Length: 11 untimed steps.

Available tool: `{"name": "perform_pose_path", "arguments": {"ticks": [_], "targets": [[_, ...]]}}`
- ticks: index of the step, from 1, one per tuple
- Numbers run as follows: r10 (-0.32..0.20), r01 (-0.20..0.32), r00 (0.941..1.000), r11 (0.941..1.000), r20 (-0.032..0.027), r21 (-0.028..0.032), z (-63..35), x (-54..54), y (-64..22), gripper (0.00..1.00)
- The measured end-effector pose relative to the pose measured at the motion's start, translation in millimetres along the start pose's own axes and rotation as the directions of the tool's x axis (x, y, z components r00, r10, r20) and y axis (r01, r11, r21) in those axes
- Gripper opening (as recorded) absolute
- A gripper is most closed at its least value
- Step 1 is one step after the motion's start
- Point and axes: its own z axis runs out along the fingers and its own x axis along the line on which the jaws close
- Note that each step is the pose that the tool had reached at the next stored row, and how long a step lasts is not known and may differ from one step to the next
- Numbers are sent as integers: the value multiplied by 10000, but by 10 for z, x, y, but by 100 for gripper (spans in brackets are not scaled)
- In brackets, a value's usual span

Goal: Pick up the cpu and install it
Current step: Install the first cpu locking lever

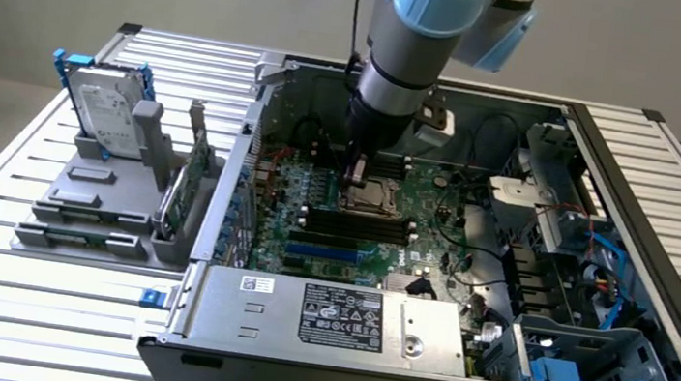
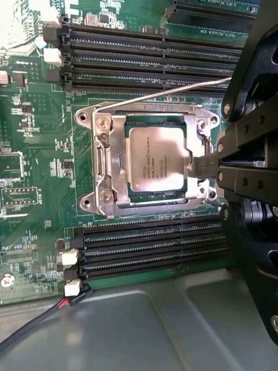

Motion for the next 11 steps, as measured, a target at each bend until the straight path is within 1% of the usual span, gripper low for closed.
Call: {"name": "perform_pose_path", "arguments": {"ticks": [3,6,7,8,10,11], "targets": [[1,-1,10000,10000,8,4,19,-12,2,11],[5,-5,10000,10000,25,11,63,-23,8,11],[13,-13,10000,10000,65,26,65,-22,9,11],[18,-18,10000,10000,92,37,66,-20,11,11],[20,-20,9999,10000,98,39,64,-20,10,11],[34,-35,9998,10000,181,38,61,-19,9,11]]}}
